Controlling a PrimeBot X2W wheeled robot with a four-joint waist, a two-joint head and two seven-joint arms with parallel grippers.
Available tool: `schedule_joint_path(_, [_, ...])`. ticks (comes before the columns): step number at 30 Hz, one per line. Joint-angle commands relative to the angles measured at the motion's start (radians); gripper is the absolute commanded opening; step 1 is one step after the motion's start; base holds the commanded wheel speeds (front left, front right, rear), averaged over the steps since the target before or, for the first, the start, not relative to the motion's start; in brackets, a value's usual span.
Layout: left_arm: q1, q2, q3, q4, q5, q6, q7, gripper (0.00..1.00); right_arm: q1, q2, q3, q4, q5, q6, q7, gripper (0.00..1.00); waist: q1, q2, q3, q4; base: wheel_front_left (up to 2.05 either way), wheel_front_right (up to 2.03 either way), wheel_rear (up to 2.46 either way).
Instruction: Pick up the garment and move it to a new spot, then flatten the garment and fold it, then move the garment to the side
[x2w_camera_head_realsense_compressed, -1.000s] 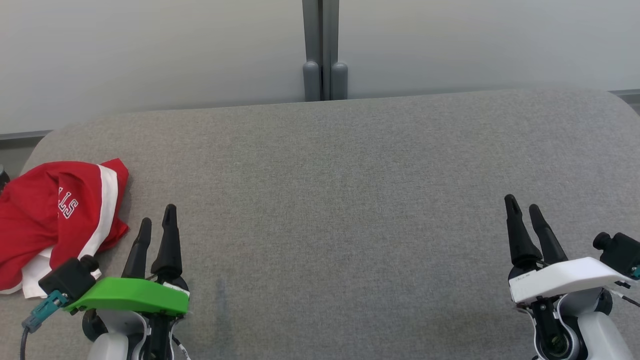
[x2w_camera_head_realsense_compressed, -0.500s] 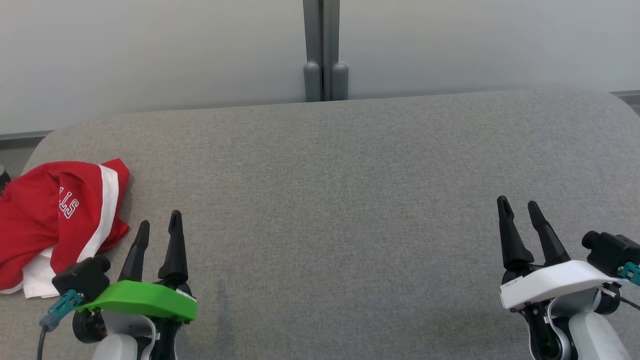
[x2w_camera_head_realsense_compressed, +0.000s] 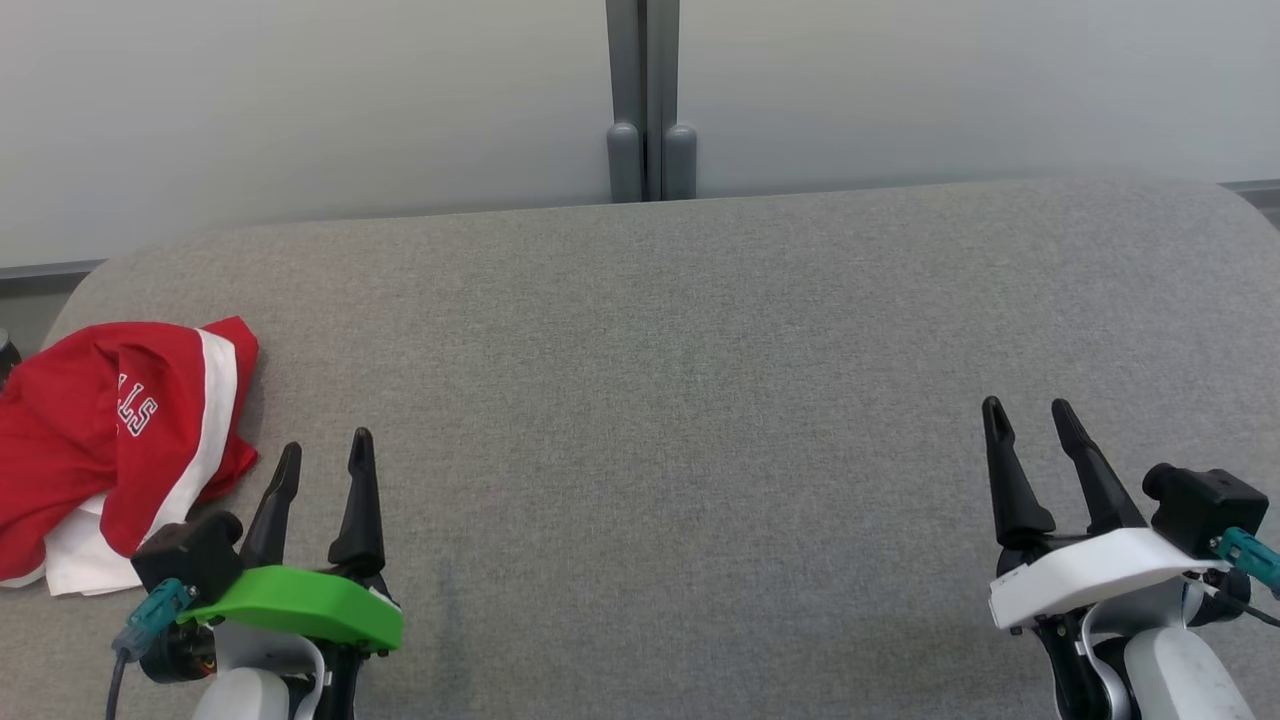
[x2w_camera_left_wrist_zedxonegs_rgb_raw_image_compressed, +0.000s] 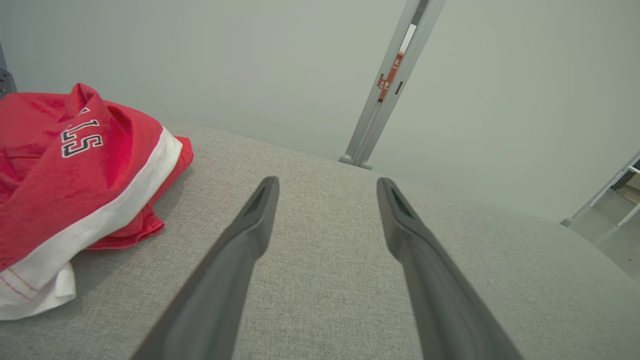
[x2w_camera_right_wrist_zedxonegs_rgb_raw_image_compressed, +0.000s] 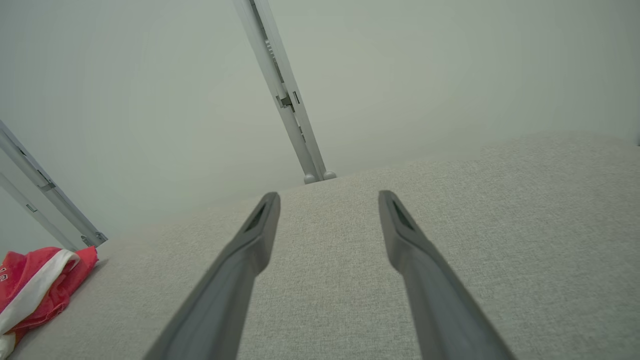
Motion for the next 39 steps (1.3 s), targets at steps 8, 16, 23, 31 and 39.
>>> schedule_joint_path(8, [-0.022, 0.000, 0.009, 0.019, 0.088, 0.006, -0.025, 1.00, 0.013, 0.003, 0.002, -0.017, -0.089, 0.000, -0.021, 1.00, 0.0000, 0.0000, -0.002, 0.001, 0.00, 0.00, 0.00])
schedule_joint_path(16, [-0.021, -0.002, 0.007, 0.038, 0.159, 0.006, -0.042, 1.00, 0.024, 0.008, -0.001, -0.025, -0.153, 0.000, -0.035, 1.00, 0.0000, 0.0000, -0.002, 0.003, 0.00, 0.00, 0.00])
schedule_joint_path(23, [-0.024, -0.005, 0.009, 0.054, 0.210, 0.004, -0.056, 1.00, 0.029, 0.016, -0.006, -0.030, -0.204, 0.000, -0.042, 1.00, 0.0000, 0.0000, -0.003, 0.001, 0.00, 0.00, 0.00])
schedule_joint_path(31, [-0.028, -0.007, 0.013, 0.073, 0.262, 0.002, -0.070, 1.00, 0.034, 0.025, -0.022, -0.032, -0.250, 0.000, -0.054, 1.00, 0.0000, 0.0000, -0.002, 0.001, 0.00, 0.00, 0.00])
schedule_joint_path(39, [-0.032, -0.012, 0.017, 0.093, 0.299, -0.001, -0.086, 1.00, 0.040, 0.034, -0.030, -0.032, -0.291, 0.000, -0.070, 1.00, 0.0000, 0.0000, -0.002, 0.001, 0.00, 0.00, 0.00])
